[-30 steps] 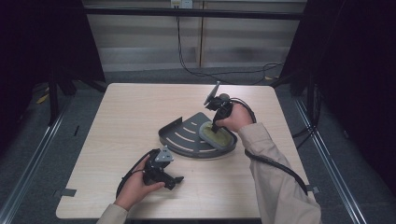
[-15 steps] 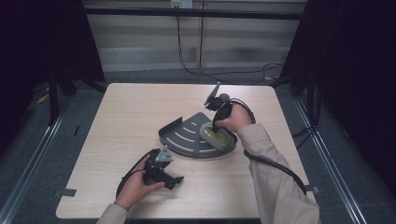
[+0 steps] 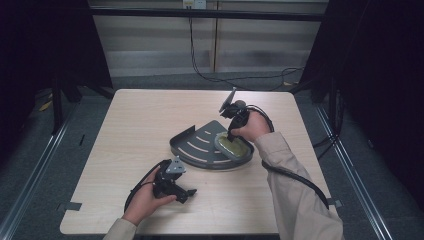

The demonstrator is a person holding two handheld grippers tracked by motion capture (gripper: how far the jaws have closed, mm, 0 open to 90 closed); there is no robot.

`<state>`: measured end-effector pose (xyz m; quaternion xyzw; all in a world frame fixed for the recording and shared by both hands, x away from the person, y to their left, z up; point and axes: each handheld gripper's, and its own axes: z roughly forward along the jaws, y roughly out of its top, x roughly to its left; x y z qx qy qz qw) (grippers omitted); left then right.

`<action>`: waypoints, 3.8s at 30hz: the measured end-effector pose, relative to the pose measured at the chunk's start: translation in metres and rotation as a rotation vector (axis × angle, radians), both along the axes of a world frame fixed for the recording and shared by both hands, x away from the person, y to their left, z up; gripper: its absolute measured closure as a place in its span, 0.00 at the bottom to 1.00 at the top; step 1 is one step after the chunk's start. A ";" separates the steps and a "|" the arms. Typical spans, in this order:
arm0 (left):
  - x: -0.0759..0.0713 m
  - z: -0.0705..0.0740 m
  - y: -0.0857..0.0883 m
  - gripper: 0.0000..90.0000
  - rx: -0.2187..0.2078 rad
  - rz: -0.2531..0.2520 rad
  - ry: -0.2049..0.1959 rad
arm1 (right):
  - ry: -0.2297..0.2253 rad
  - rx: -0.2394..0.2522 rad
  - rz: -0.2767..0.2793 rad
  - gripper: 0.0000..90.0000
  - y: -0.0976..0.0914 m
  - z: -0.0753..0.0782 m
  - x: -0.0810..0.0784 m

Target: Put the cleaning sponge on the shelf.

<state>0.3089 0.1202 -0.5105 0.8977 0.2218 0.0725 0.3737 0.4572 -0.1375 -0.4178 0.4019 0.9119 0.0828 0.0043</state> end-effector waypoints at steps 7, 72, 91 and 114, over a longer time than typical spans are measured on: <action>0.000 0.000 0.000 0.00 0.002 -0.001 -0.001 | -0.017 -0.006 0.004 0.68 0.000 0.002 -0.001; 0.000 0.000 0.000 0.00 0.003 -0.005 0.001 | -0.033 0.037 0.060 0.25 -0.038 0.034 -0.048; 0.000 0.000 0.000 0.00 0.001 0.001 -0.005 | -0.021 0.040 0.121 0.24 -0.048 0.035 -0.073; 0.000 0.000 0.000 0.00 0.004 -0.002 -0.006 | -0.025 0.048 0.155 0.22 -0.059 0.024 -0.103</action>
